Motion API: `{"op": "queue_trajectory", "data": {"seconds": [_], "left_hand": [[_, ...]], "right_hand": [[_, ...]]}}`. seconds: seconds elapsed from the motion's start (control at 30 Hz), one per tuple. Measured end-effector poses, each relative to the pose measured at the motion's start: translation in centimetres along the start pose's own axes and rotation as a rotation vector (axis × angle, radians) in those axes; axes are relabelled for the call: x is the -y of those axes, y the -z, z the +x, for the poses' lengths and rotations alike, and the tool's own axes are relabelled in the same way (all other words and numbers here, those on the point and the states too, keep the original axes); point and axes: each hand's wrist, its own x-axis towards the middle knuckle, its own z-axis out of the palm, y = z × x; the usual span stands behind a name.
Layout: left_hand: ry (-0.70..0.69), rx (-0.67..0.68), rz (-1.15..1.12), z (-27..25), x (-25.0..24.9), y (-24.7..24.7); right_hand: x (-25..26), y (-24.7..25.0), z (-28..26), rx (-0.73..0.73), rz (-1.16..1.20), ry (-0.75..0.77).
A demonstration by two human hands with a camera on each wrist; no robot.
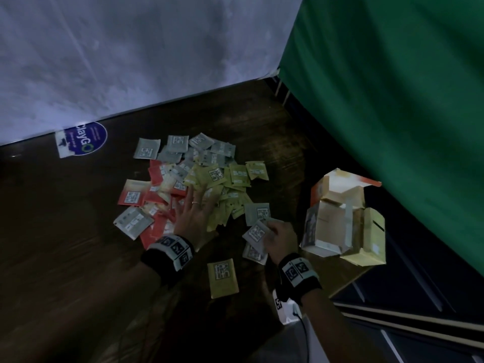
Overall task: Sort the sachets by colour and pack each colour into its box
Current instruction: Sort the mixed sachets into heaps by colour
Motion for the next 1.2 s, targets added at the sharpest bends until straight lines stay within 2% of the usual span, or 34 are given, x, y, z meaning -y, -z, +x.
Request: {"op": "queue_trajectory", "data": {"seconds": [0.1,0.23,0.3,0.43,0.57,0.67,0.77,0.9,1.0,1.07,1.13,1.2], "left_hand": [[0.064,0.127,0.054,2.3,0.1,0.4],[0.044,0.107,0.053,3.9,1.1,0.8],[0.021,0.080,0.027,4.3,1.8,1.2],[-0.065,-0.114,-0.147,4.4,3.1,3.0],[0.054,-0.271,-0.367,4.1,4.4,5.8],[0.098,-0.387,-0.544,3.5,5.3,7.8],[0.035,-0.322,-0.730,2.6,5.3,9.6],[0.007,-0.040,-0.993,1.5,5.4,10.9],[0.021,0.017,-1.172,1.3,3.9,10.8],[-0.042,0.009,-1.124,1.2,2.6,10.6],[-0.076,-0.003,-1.017,1.4,1.8,10.1],[-0.015,-0.006,-0.963,1.4,1.7,9.5]], "right_hand": [[-0.4,-1.2,0.5,0.001,-0.024,-0.020],[0.0,-1.6,0.5,0.032,-0.071,-0.020],[0.9,-1.2,0.6,0.002,-0.101,0.008],[4.1,0.0,2.1,-0.007,0.010,0.070],[8.2,0.2,4.5,0.018,0.143,0.134],[11.1,0.3,5.6,0.123,0.321,0.151],[13.4,0.4,5.8,0.242,0.538,0.165],[15.0,0.3,6.0,0.381,0.711,0.255],[15.3,0.1,5.3,0.438,0.845,0.184],[15.3,-0.4,4.6,0.446,0.941,0.111],[15.0,-0.7,4.2,0.362,0.969,0.031],[14.6,-0.7,4.0,0.302,1.018,-0.049]]}}
